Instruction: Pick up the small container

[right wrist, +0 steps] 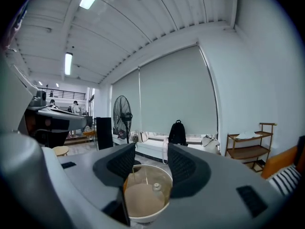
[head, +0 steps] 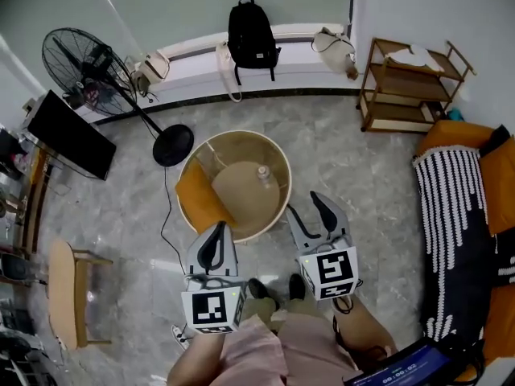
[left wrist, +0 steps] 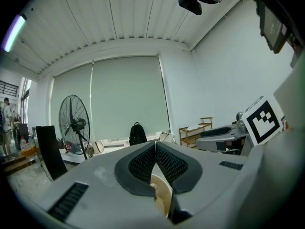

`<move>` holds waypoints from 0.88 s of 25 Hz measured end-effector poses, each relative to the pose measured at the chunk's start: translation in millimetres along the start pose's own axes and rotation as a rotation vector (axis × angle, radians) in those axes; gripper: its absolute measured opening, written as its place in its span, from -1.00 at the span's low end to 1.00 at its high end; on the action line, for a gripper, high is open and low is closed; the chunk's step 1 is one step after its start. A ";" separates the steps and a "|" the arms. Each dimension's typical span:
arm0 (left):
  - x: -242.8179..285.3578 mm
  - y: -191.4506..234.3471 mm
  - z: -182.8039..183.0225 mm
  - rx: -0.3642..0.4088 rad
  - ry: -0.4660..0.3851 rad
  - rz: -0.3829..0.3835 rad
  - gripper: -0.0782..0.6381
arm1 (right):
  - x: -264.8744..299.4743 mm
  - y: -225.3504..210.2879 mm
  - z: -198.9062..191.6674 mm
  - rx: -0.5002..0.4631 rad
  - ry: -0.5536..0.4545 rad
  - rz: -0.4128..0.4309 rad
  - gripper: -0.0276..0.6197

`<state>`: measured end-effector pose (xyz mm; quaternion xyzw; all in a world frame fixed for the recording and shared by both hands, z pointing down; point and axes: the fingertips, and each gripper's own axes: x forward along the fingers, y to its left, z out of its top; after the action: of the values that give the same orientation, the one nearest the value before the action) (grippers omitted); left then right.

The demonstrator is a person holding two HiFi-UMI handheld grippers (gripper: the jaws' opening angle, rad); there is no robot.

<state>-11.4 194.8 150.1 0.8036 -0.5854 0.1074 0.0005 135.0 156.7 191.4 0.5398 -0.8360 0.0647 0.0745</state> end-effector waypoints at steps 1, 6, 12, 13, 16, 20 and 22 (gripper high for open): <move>5.6 3.4 -1.8 -0.008 0.002 0.008 -0.75 | 7.2 -2.1 0.1 -0.003 0.001 0.004 -0.25; 34.8 25.2 -9.6 -0.041 0.009 0.028 -0.75 | 45.8 -6.8 -1.9 -0.015 0.028 0.020 -0.25; 88.5 70.5 -11.2 -0.074 -0.016 0.036 -0.75 | 110.0 -5.3 9.0 -0.049 0.032 0.023 -0.24; 100.6 79.1 -9.7 -0.077 -0.023 0.034 -0.75 | 123.5 -6.4 11.8 -0.054 0.032 0.021 -0.24; 133.6 105.0 2.6 -0.072 -0.057 0.021 -0.75 | 160.5 -8.2 23.1 -0.054 0.029 0.017 -0.24; 164.3 136.5 23.2 -0.072 -0.109 0.002 -0.75 | 198.2 -6.4 47.3 -0.079 0.005 -0.003 -0.24; 176.8 149.7 26.7 -0.062 -0.119 -0.011 -0.75 | 215.0 -5.1 57.3 -0.089 -0.010 -0.015 -0.24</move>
<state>-96.2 -22.0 135.9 0.8114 -0.5829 0.0416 -0.0089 49.3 -48.1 177.1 0.5426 -0.8343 0.0242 0.0950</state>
